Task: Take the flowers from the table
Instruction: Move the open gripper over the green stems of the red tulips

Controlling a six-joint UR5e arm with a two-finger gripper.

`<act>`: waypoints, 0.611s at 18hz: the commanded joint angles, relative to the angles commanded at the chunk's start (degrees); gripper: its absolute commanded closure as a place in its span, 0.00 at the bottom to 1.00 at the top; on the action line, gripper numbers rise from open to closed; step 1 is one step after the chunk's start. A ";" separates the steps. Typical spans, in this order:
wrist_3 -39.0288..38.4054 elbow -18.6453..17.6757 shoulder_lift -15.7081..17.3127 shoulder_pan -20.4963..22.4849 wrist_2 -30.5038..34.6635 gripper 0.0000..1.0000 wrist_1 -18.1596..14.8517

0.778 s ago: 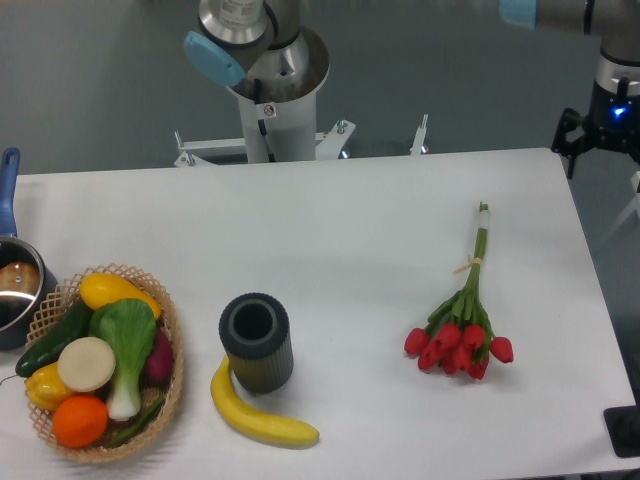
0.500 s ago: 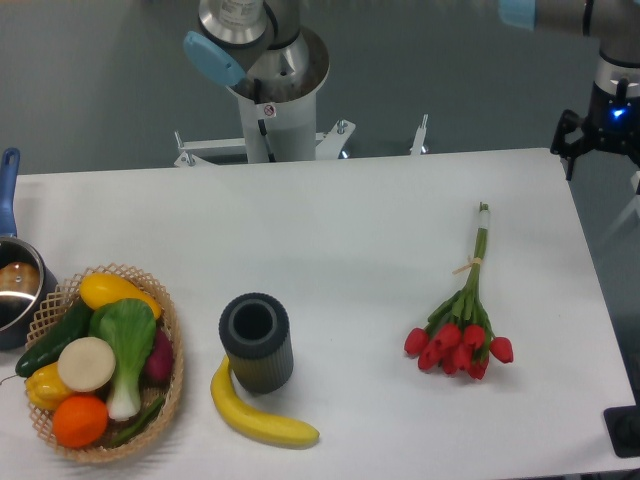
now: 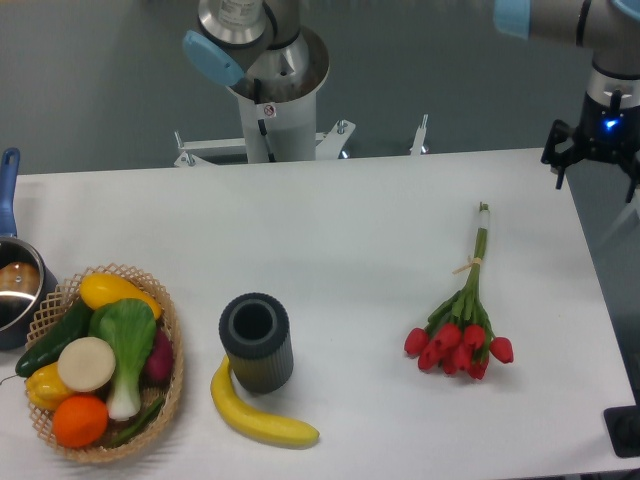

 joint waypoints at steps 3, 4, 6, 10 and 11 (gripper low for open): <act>-1.50 -2.29 -0.09 0.00 -0.01 0.00 1.42; -1.50 -2.73 -0.17 -0.09 0.08 0.00 1.42; -1.41 -3.78 -0.61 -0.09 0.17 0.00 1.76; -1.15 -7.03 -1.58 -0.44 0.17 0.00 2.03; -1.15 -8.00 -1.50 -0.53 0.17 0.00 2.12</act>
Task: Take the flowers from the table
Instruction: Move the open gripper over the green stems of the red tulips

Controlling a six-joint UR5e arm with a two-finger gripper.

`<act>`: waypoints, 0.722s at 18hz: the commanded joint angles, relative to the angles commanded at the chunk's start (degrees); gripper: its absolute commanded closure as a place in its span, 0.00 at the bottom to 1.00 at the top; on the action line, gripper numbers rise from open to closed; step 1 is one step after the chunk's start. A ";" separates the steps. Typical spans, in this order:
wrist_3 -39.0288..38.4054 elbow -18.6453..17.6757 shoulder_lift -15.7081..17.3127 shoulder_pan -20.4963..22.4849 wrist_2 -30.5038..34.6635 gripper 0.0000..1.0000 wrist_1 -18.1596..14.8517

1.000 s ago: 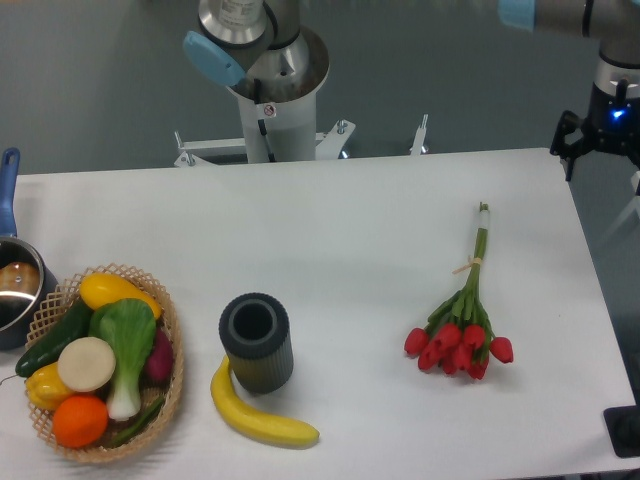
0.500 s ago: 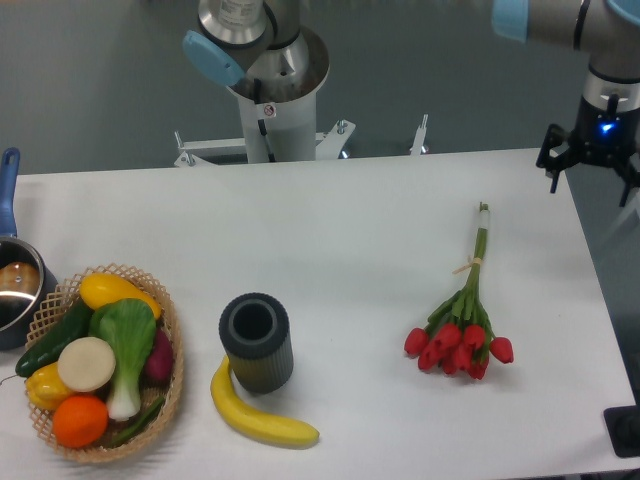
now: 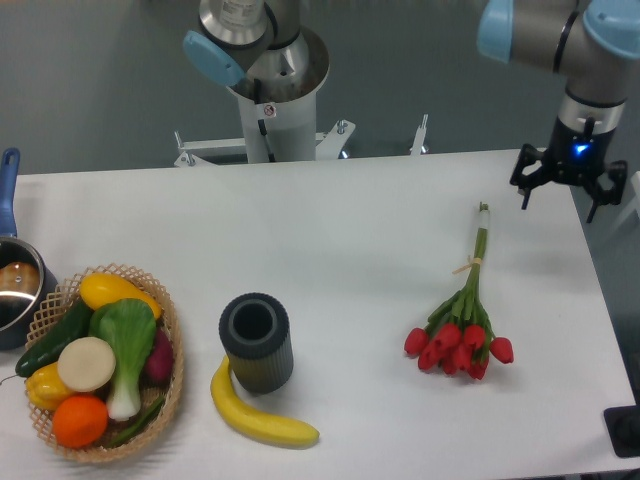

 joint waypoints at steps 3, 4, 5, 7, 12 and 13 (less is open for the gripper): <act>0.17 -1.50 -0.09 -1.57 0.09 0.00 -0.09; 0.18 -2.03 -0.61 -2.28 0.17 0.00 0.00; 0.09 -2.03 -1.05 -2.63 0.18 0.00 0.17; -0.26 -2.03 -1.84 -3.42 0.18 0.00 0.35; 0.09 -0.89 -8.34 -5.98 0.18 0.00 6.76; 0.17 -0.89 -8.44 -6.06 0.18 0.00 6.94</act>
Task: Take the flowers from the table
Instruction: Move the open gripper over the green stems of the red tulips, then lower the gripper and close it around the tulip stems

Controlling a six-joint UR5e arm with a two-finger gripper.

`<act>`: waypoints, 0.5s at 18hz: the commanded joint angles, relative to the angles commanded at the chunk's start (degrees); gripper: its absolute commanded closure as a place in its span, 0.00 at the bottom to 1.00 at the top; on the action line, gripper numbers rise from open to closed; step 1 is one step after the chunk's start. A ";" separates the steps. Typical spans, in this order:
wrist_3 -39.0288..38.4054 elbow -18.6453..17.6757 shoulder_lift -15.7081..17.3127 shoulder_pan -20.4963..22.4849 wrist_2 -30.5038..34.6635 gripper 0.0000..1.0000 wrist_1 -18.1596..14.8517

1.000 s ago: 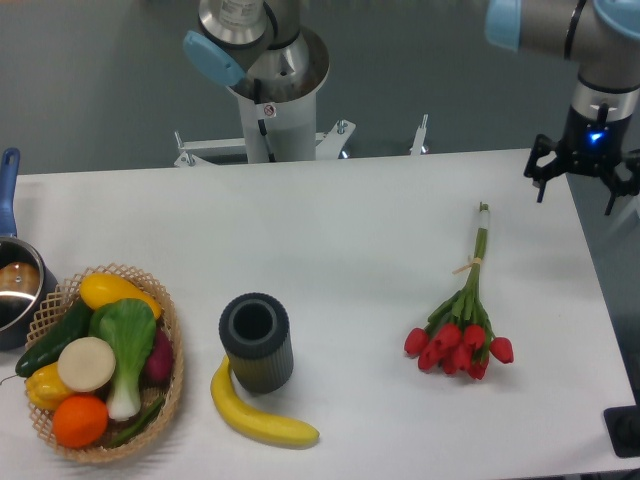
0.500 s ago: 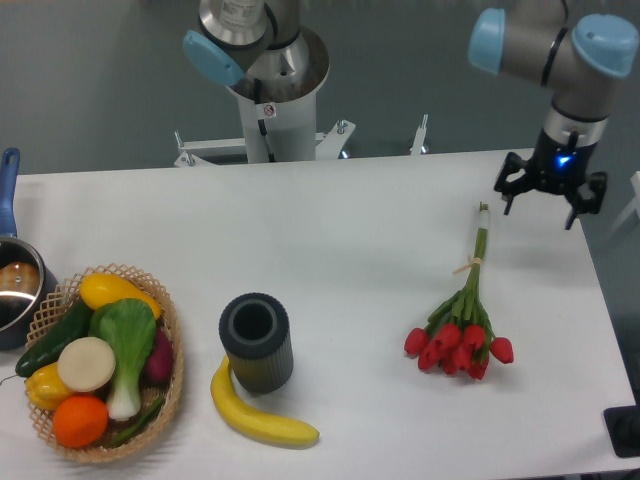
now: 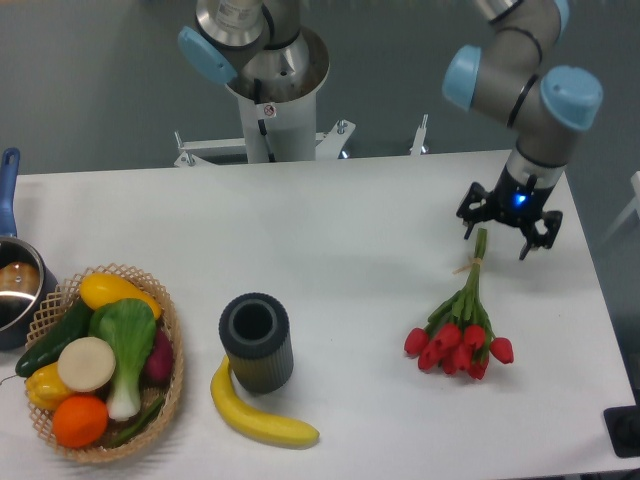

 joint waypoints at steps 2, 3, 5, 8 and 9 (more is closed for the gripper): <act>0.00 -0.09 -0.09 -0.09 0.00 0.00 0.00; 0.00 -0.09 -0.35 -0.09 0.00 0.00 0.00; 0.00 0.00 -0.44 -0.18 0.00 0.00 0.09; -0.35 0.09 -0.96 -1.40 0.00 0.00 0.00; -0.35 0.26 -1.14 -1.58 0.00 0.01 0.00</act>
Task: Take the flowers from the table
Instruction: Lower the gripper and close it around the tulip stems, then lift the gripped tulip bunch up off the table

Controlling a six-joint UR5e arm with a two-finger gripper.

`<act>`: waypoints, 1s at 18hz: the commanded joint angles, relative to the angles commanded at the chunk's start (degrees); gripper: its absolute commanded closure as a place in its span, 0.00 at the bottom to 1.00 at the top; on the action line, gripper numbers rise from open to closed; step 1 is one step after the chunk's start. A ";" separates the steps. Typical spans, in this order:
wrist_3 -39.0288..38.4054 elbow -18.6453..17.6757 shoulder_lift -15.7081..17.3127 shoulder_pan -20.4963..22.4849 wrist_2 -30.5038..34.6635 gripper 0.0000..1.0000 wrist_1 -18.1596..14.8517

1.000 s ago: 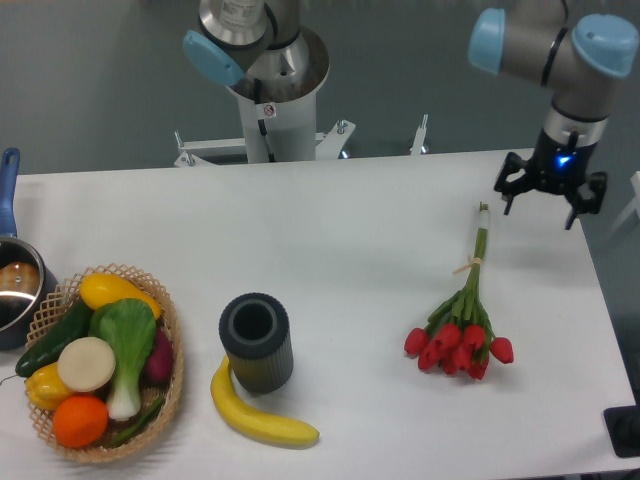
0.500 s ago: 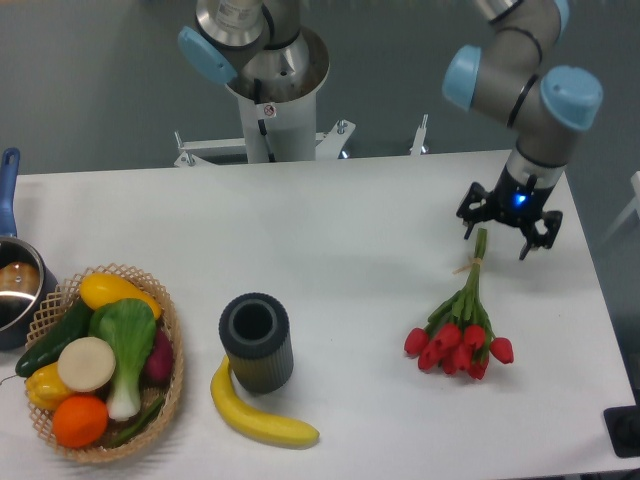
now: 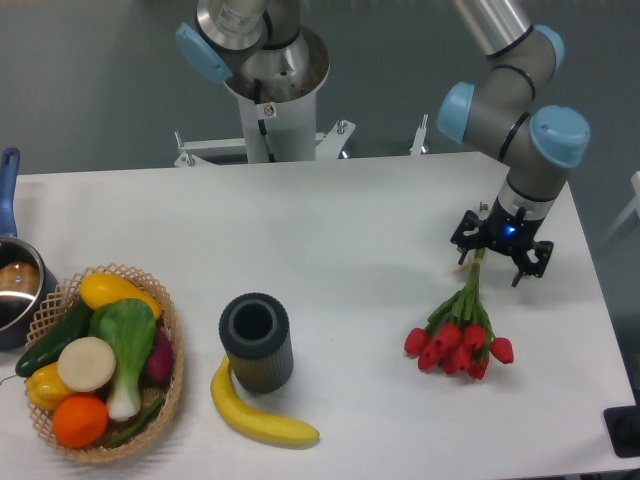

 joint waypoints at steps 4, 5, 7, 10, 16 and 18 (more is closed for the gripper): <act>-0.18 -0.26 -0.09 -0.53 0.00 0.15 0.00; -0.18 -0.52 -0.09 -0.70 0.00 0.24 0.00; -0.18 -0.44 -0.09 -0.70 0.00 0.33 -0.09; -0.26 -0.53 -0.18 -0.70 0.00 0.40 -0.09; -1.76 -0.44 -0.44 -0.70 0.00 0.64 -0.09; -1.85 -0.44 -0.44 -0.70 0.00 0.75 -0.09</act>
